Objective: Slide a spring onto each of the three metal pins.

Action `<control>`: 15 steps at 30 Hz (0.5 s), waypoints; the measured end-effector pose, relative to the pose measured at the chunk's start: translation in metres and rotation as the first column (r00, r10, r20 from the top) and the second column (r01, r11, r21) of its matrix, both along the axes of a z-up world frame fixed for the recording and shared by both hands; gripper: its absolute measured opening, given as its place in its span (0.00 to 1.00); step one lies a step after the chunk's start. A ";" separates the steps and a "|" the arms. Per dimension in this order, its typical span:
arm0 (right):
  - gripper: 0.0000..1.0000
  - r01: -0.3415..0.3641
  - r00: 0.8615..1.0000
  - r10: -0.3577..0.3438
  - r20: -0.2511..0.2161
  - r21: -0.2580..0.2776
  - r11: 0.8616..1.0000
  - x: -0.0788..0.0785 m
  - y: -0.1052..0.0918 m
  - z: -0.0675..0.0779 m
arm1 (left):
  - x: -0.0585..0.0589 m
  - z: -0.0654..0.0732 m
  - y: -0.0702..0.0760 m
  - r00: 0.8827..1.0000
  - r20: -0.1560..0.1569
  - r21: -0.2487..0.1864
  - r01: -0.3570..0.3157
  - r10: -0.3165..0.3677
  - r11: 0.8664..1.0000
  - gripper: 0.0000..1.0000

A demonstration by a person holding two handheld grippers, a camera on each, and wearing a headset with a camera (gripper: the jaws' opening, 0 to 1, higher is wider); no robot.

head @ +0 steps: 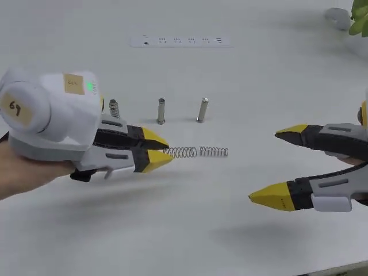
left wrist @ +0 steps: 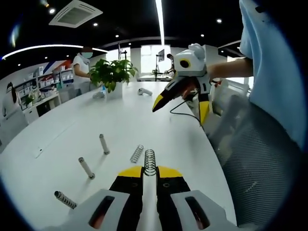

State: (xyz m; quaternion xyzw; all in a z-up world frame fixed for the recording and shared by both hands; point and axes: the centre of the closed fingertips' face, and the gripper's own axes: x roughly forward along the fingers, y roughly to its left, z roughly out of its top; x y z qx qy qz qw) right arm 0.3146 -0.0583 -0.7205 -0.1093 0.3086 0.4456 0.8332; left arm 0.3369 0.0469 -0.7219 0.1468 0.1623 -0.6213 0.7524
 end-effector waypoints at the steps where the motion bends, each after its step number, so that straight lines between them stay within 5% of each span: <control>1: 0.79 -0.013 1.000 0.013 0.004 0.003 1.000 -0.002 0.003 0.001 | -0.005 0.002 -0.001 1.000 -0.006 -0.005 0.010 -0.010 1.000 0.02; 15: 0.72 -0.092 0.996 0.092 0.015 0.031 0.995 -0.013 0.028 0.012 | -0.036 0.010 -0.003 0.998 -0.051 -0.044 0.020 -0.023 0.999 0.02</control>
